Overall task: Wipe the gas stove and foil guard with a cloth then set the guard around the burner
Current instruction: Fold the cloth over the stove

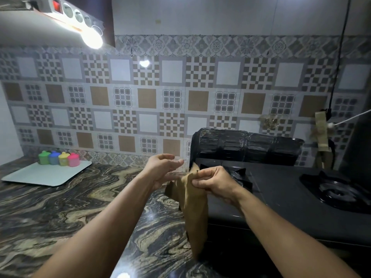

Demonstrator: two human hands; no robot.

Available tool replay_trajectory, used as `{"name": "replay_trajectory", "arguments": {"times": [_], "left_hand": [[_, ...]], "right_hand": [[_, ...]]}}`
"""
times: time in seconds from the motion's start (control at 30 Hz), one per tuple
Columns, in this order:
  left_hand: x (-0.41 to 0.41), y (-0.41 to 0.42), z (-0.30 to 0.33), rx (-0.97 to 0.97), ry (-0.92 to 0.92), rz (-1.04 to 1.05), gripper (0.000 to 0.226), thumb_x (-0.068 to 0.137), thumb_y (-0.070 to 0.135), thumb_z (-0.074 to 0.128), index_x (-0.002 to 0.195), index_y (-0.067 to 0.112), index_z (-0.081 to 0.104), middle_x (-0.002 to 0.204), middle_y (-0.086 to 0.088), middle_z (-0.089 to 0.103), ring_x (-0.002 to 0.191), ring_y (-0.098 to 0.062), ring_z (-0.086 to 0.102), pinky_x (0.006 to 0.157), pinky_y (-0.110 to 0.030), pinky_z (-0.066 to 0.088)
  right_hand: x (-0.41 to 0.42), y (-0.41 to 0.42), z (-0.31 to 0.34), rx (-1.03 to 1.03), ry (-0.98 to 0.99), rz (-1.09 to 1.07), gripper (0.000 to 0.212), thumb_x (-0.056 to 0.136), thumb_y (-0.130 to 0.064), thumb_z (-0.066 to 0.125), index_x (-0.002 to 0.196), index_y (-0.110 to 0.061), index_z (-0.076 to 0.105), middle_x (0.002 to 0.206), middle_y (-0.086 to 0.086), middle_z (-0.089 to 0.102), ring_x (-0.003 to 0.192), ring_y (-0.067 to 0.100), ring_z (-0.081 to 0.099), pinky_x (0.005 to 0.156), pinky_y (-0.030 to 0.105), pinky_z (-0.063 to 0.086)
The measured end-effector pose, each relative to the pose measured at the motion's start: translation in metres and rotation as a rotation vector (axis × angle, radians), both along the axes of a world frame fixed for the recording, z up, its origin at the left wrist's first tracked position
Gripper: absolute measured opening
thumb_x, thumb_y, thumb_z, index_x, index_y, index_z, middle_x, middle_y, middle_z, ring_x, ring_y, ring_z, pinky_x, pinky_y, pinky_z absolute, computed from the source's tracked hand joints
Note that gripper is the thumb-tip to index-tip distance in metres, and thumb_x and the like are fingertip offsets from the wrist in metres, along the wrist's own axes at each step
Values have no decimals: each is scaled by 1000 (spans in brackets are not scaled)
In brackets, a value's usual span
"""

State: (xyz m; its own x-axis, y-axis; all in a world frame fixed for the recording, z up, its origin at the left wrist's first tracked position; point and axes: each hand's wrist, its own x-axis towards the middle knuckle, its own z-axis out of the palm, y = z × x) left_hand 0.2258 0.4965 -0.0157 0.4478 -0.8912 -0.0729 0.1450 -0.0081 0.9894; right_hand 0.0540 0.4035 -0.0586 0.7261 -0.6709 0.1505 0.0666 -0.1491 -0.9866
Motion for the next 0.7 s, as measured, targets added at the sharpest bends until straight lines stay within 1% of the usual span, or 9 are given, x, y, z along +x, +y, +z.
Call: {"name": "replay_trajectory", "arguments": {"times": [0.07, 0.1, 0.17, 0.23, 0.33, 0.4, 0.47, 0.57, 0.7], "left_hand": [[-8, -3, -9, 52, -131, 91, 35, 77, 6, 79, 105, -2, 59, 100, -14, 64, 83, -21, 64, 67, -37, 59], [-13, -4, -14, 60, -151, 115, 29, 78, 6, 77, 99, -2, 59, 91, -14, 63, 71, -19, 61, 59, -32, 55], [-20, -5, -22, 89, -139, 63, 18, 83, 7, 73, 94, -3, 62, 80, -14, 60, 56, -19, 54, 51, -29, 50], [-24, -6, -28, 141, -73, -30, 14, 89, 9, 65, 97, -2, 66, 78, -12, 62, 58, -19, 56, 56, -32, 57], [-24, -6, -38, 170, 154, -123, 13, 95, 9, 54, 94, 3, 66, 74, -10, 66, 62, -21, 63, 61, -37, 60], [-24, -5, -44, 162, 270, -173, 15, 97, 14, 52, 97, 5, 64, 70, -9, 67, 59, -21, 65, 60, -38, 60], [-23, -5, -49, 172, 274, -178, 20, 97, 23, 54, 98, 5, 62, 67, -8, 65, 54, -20, 65, 58, -38, 60], [-22, -6, -55, 173, 305, -151, 30, 93, 35, 59, 85, 6, 58, 69, -10, 62, 52, -22, 63, 62, -42, 60], [-19, -4, -61, 109, 360, -111, 20, 90, 23, 64, 85, 3, 62, 77, -12, 62, 57, -25, 67, 53, -41, 61]], "right_hand": [[1, 0, -1, 41, -32, -37, 32, 65, -8, 82, 95, 2, 74, 100, 27, 70, 95, 35, 67, 90, 50, 51], [0, -1, -3, 49, -34, -64, 30, 64, -9, 83, 92, -1, 76, 97, 26, 71, 92, 34, 68, 87, 51, 52], [-1, -1, -5, 18, 14, -98, 21, 69, -3, 81, 89, -5, 77, 84, 15, 74, 75, 22, 69, 69, 38, 56], [-1, 1, -8, 5, 72, -84, 25, 75, 1, 77, 99, -5, 74, 83, 14, 74, 68, 20, 68, 59, 30, 54], [-5, 1, -13, 17, 95, -38, 36, 79, 2, 73, 114, -6, 69, 98, 21, 72, 88, 33, 69, 79, 46, 54], [-8, 2, -14, -13, 132, -7, 36, 82, 4, 70, 117, -7, 68, 98, 18, 73, 86, 30, 69, 76, 42, 55], [-8, 4, -15, -95, 204, -10, 38, 82, 3, 69, 118, -9, 68, 92, 17, 73, 78, 24, 68, 67, 33, 54], [-6, 6, -20, -212, 269, -24, 43, 81, 6, 68, 124, -1, 63, 90, 16, 73, 73, 14, 65, 66, 27, 53], [-10, 10, -21, -248, 253, -5, 38, 82, 11, 64, 116, -7, 66, 55, -11, 65, 47, -4, 53, 48, 11, 40]]}}
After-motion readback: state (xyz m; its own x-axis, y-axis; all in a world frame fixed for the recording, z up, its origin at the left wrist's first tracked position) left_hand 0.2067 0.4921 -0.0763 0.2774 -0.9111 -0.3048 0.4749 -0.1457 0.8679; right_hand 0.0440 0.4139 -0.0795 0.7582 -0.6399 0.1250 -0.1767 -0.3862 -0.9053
